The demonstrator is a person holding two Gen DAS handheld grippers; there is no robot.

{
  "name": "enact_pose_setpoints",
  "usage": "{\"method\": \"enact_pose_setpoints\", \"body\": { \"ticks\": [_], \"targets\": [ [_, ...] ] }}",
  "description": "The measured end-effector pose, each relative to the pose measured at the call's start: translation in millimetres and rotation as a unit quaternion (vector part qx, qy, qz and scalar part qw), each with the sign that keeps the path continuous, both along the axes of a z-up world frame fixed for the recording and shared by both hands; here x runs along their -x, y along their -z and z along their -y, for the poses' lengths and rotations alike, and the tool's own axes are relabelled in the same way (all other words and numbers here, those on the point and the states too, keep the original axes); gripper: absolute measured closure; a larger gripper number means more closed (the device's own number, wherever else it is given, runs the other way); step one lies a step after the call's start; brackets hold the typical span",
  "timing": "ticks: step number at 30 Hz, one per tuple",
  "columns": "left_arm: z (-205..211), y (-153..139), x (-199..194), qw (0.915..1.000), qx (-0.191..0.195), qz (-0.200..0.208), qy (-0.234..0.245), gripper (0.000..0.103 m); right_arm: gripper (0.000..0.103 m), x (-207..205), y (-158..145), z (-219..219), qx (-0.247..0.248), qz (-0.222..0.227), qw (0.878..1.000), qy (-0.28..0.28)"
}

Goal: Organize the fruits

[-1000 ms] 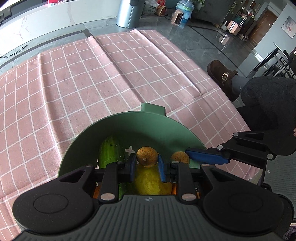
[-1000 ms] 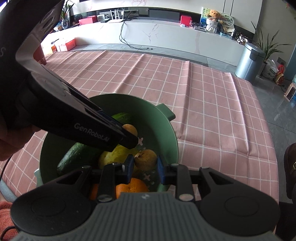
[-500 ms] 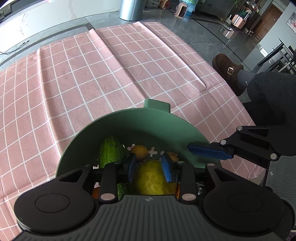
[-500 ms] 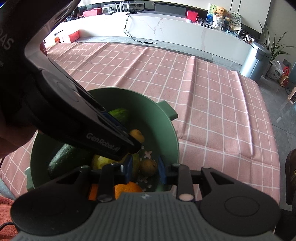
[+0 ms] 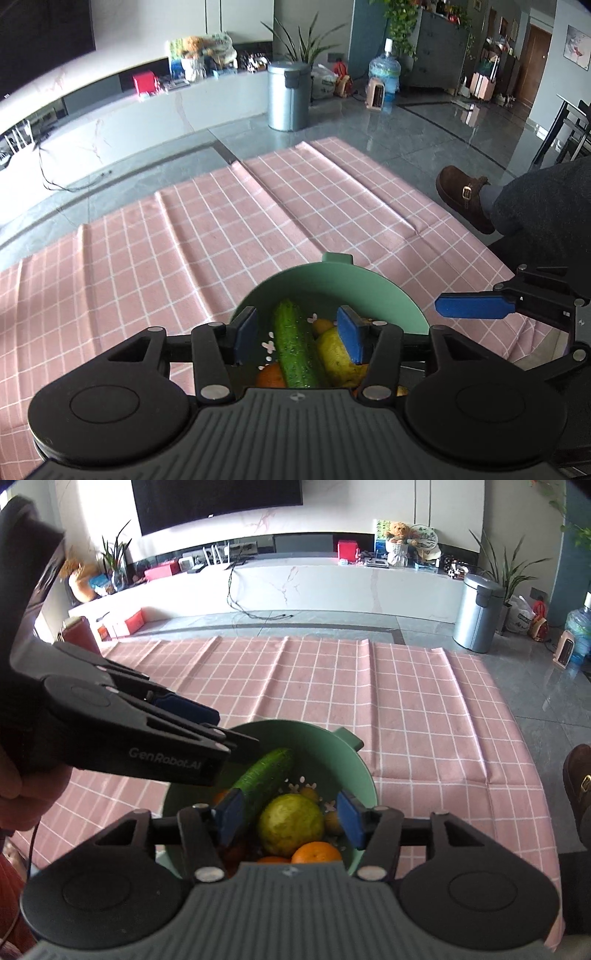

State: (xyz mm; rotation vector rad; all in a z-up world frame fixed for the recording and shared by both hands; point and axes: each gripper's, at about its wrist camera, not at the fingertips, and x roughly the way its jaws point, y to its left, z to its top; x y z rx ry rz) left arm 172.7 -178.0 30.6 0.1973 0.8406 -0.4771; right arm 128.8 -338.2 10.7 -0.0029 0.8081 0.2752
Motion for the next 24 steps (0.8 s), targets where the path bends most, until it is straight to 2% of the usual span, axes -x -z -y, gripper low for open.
{"method": "enact_pose_setpoints", "body": {
  "ticks": [6, 8, 12, 13, 20, 24],
  "targets": [
    [-39.5, -31.9, 45.3, 0.9957, 0.023, 0.075, -0.048, 0.036, 0.044, 43.0, -23.6, -19.5, -0.043, 0.041, 0.998, 0.036],
    [-52.8, -40.0, 61.2, 0.9922, 0.032, 0.103, -0.063, 0.029, 0.036, 57.3, -30.7, -23.3, -0.057, 0.058, 0.996, 0.046],
    [-75.8, -49.1, 91.9, 0.9832, 0.038, 0.15, -0.096, 0.022, 0.031, 86.7, -42.6, -36.9, -0.074, 0.094, 0.991, 0.063],
    [-80.4, -49.1, 97.9, 0.9814, 0.038, 0.157, -0.104, 0.019, 0.027, 93.3, -44.0, -39.9, -0.076, 0.103, 0.989, 0.07],
    [-98.8, -32.4, 133.4, 0.9685, -0.008, 0.198, -0.151, 0.008, 0.017, 134.7, -33.1, -64.7, -0.075, 0.15, 0.979, 0.113],
    [-100.3, -13.8, 142.8, 0.9662, -0.035, 0.202, -0.157, 0.008, 0.015, 143.8, -11.7, -78.5, -0.05, 0.145, 0.981, 0.118]
  ]
}}
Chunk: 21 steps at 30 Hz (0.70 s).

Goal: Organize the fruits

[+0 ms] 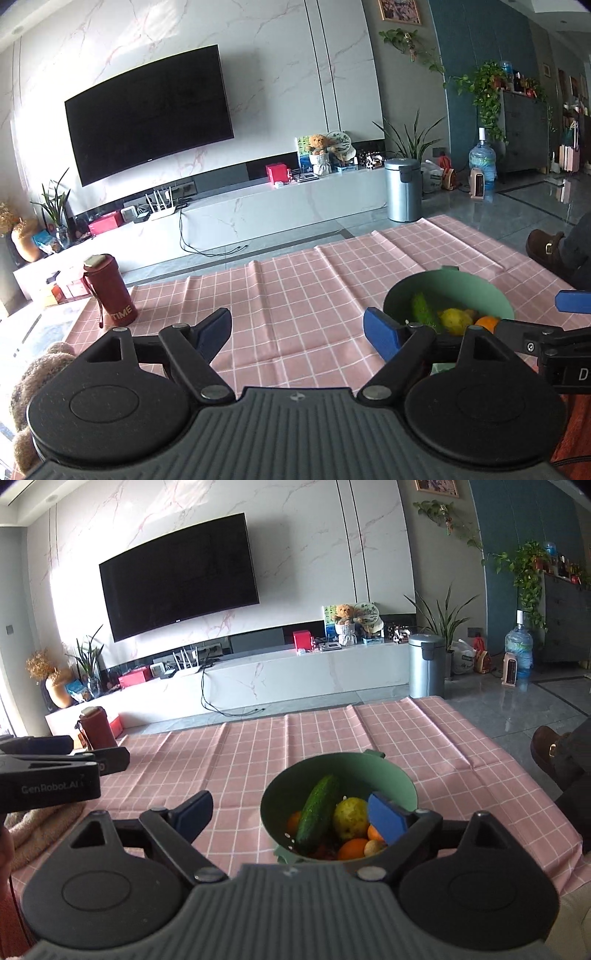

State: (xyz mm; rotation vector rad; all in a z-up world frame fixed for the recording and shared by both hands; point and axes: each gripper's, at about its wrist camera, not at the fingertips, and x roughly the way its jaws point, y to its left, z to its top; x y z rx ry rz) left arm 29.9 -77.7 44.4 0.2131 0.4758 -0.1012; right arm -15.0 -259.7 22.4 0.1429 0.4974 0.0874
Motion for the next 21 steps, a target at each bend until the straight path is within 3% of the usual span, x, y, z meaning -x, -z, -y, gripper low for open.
{"method": "enact_pose_setpoints", "body": {
  "ticks": [10, 21],
  "targets": [
    [1.8, 48.0, -1.7, 0.9972, 0.024, -0.067, -0.024, 0.008, 0.011, 0.4, 38.9, -8.0, 0.038, -0.022, 0.999, 0.026],
    [-2.7, 75.9, -6.4, 0.9931, 0.01, -0.107, -0.046, 0.008, 0.011, -17.5, 58.4, -14.8, 0.043, -0.043, 0.998, 0.02]
  ]
}}
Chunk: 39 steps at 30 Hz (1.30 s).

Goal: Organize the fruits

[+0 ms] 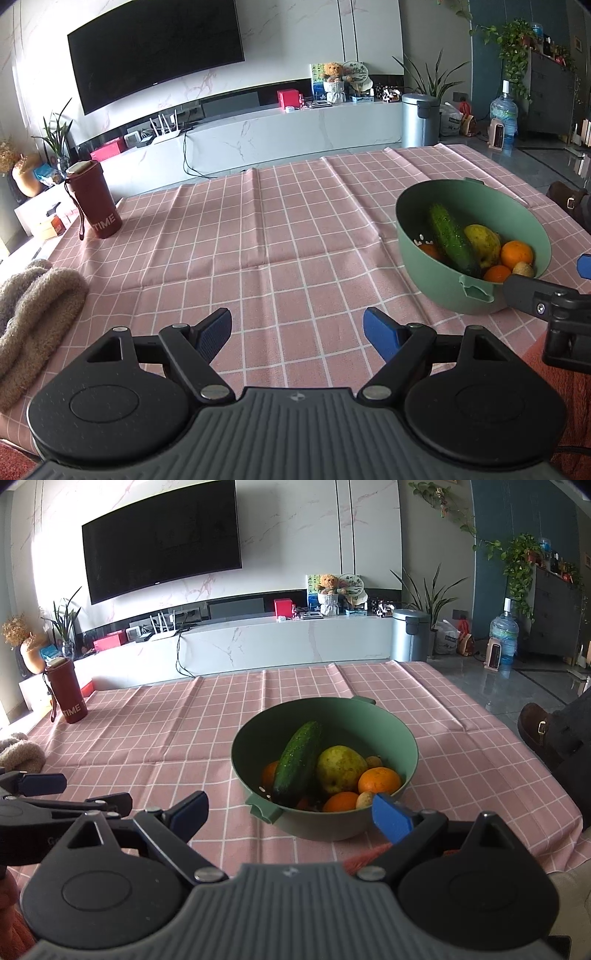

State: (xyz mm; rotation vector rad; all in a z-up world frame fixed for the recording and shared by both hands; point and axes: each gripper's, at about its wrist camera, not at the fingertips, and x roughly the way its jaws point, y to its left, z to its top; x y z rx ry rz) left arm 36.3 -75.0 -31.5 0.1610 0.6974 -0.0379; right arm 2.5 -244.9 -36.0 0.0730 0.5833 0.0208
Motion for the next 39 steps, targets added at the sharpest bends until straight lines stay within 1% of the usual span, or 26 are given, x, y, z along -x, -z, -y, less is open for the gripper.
{"method": "enact_pose_setpoints", "body": {
  "ticks": [7, 14, 39],
  "targets": [
    [-2.8, 0.1, 0.0, 0.9999, -0.003, -0.008, -0.008, 0.008, 0.011, -0.3, 1.0, 2.5, -0.012, -0.002, 1.0, -0.001],
    [-5.1, -3.1, -0.6, 1.0, -0.002, -0.005, -0.008, 0.008, 0.011, 3.1, 0.2, 2.7, -0.016, 0.003, 1.0, -0.002],
    [-7.3, -6.1, 1.0, 0.9999, -0.001, -0.005, -0.011, 0.008, 0.008, 5.7, -1.2, 2.2, -0.018, 0.007, 1.0, -0.005]
  ]
}}
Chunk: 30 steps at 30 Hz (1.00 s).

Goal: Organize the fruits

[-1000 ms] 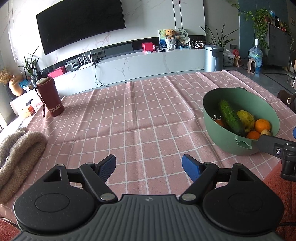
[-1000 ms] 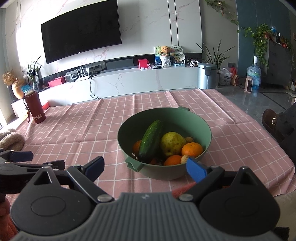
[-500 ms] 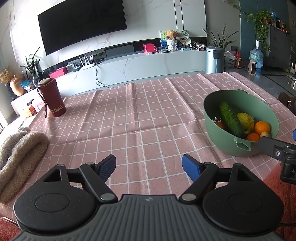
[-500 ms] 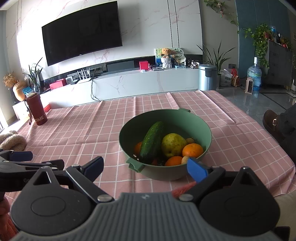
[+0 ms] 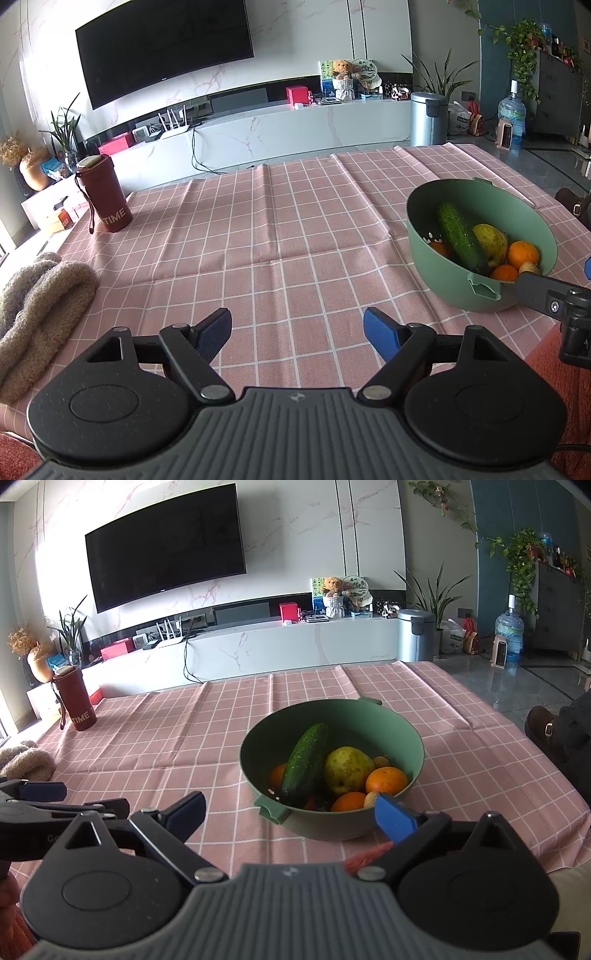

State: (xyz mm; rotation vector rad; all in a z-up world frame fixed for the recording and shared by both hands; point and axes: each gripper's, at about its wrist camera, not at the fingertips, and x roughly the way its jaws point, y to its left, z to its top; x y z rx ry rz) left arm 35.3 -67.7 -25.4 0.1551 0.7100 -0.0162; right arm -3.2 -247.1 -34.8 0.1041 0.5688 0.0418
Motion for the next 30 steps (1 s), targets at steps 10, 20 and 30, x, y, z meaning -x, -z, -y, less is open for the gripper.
{"method": "enact_pose_setpoints", "body": {
  "ticks": [10, 20, 30],
  "targets": [
    [0.3, 0.0, -0.4, 1.0, 0.0, 0.0, 0.0, 0.008, 0.008, -0.2, 0.2, -0.2, 0.0, 0.0, 1.0, 0.0],
    [-0.1, -0.7, 0.0, 1.0, 0.0, 0.0, 0.0, 0.008, 0.008, 0.0, 0.4, -0.3, 0.0, 0.0, 1.0, 0.0],
    [0.0, -2.2, 0.4, 1.0, -0.002, 0.001, 0.002, 0.008, 0.008, 0.0, 0.4, -0.5, 0.0, 0.0, 1.0, 0.001]
  ]
}}
